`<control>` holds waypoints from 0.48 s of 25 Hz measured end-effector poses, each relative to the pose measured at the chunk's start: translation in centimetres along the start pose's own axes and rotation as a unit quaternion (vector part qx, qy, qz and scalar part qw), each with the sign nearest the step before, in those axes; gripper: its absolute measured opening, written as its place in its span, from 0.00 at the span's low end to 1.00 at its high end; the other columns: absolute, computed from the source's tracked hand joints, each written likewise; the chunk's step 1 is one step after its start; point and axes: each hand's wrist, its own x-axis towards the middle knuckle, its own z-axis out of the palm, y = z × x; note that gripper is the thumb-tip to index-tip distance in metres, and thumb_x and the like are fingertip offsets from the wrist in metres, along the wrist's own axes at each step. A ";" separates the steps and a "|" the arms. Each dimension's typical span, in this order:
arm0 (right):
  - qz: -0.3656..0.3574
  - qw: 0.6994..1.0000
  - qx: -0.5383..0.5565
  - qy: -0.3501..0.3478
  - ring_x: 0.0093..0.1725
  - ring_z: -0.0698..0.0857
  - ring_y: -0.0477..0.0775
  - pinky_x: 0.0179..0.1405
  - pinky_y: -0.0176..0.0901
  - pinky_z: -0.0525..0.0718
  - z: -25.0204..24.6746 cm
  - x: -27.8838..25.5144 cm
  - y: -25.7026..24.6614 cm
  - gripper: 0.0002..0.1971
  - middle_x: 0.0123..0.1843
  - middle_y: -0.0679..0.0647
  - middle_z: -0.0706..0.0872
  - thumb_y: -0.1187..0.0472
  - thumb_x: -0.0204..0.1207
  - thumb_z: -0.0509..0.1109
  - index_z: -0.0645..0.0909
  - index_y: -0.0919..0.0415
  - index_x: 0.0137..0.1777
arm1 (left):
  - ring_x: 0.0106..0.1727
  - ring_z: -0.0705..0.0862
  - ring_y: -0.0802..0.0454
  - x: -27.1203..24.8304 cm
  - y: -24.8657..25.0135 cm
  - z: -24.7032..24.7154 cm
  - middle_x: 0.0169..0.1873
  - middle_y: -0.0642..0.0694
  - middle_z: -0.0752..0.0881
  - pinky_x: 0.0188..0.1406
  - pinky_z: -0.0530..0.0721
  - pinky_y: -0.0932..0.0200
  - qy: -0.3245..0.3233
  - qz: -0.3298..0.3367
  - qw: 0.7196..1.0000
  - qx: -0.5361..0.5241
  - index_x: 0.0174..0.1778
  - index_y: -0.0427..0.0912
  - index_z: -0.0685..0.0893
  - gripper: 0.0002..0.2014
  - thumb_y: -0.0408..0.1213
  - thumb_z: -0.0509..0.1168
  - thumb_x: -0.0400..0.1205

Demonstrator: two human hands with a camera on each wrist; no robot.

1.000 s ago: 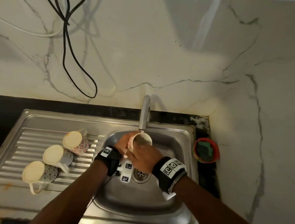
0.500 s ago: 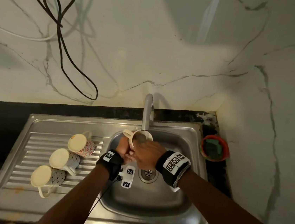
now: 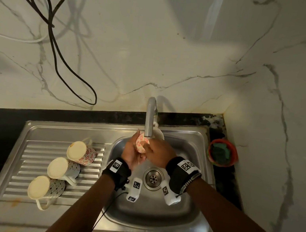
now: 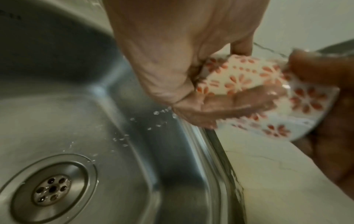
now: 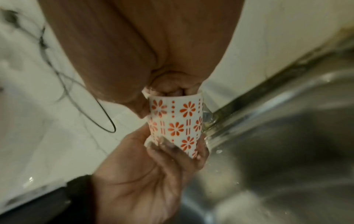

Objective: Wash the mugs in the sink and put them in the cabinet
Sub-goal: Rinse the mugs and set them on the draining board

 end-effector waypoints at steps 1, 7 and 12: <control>-0.016 1.000 -0.009 -0.006 0.49 0.90 0.59 0.47 0.46 0.85 0.2 0.0 -0.1 0.15 0.55 0.61 0.89 0.55 0.92 0.59 0.77 0.66 0.70 | 0.40 0.89 0.48 0.1 0.0 0.3 0.46 0.43 0.91 0.34 0.88 0.56 0.027 0.012 1.000 0.004 0.66 0.42 0.88 0.31 0.66 0.68 0.81; -0.055 0.997 -0.058 0.004 0.56 0.91 0.63 0.53 0.48 0.88 0.8 -0.3 0.4 0.20 0.64 0.64 0.87 0.58 0.90 0.63 0.71 0.65 0.79 | 0.29 0.86 0.48 -0.8 -0.3 -0.4 0.36 0.41 0.88 0.22 0.84 0.60 0.022 -0.051 0.997 0.062 0.54 0.37 0.90 0.29 0.64 0.67 0.82; -0.121 0.981 -0.149 -0.001 0.52 0.92 0.62 0.50 0.52 0.92 2.2 -0.8 0.7 0.21 0.59 0.63 0.89 0.59 0.89 0.63 0.69 0.64 0.80 | 0.34 0.86 0.51 -0.6 -0.9 -0.6 0.43 0.39 0.91 0.29 0.83 0.61 0.040 0.002 0.998 0.040 0.61 0.38 0.89 0.29 0.62 0.72 0.80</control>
